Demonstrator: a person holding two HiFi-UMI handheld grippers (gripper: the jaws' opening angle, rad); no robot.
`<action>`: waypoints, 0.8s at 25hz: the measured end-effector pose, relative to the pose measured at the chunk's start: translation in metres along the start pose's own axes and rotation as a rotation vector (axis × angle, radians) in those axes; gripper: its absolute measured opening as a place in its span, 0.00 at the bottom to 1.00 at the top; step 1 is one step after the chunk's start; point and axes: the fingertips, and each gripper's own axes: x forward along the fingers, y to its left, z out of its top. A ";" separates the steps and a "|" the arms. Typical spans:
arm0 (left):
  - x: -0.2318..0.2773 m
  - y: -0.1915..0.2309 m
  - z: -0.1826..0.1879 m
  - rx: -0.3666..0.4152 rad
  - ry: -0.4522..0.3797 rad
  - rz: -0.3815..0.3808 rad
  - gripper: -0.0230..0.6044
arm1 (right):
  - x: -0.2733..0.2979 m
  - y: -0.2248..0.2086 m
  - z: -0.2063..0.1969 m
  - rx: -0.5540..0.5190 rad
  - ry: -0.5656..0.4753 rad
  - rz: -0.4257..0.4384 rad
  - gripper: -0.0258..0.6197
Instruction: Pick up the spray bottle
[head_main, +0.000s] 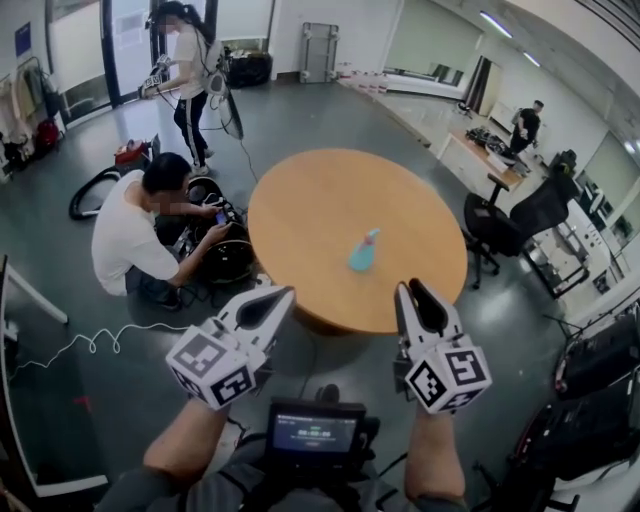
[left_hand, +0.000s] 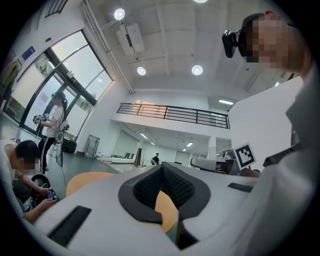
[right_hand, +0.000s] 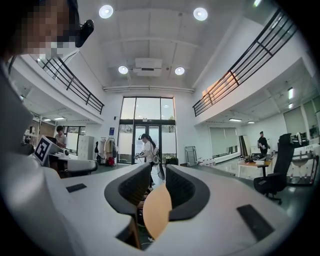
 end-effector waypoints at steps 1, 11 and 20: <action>0.003 0.002 0.001 0.004 -0.001 0.005 0.04 | 0.004 -0.003 0.001 0.002 -0.005 0.005 0.18; 0.056 0.024 0.003 0.044 0.008 0.051 0.04 | 0.046 -0.048 0.006 0.028 -0.053 0.039 0.18; 0.136 0.028 0.001 0.084 0.040 0.071 0.04 | 0.080 -0.101 0.002 0.046 -0.049 0.104 0.20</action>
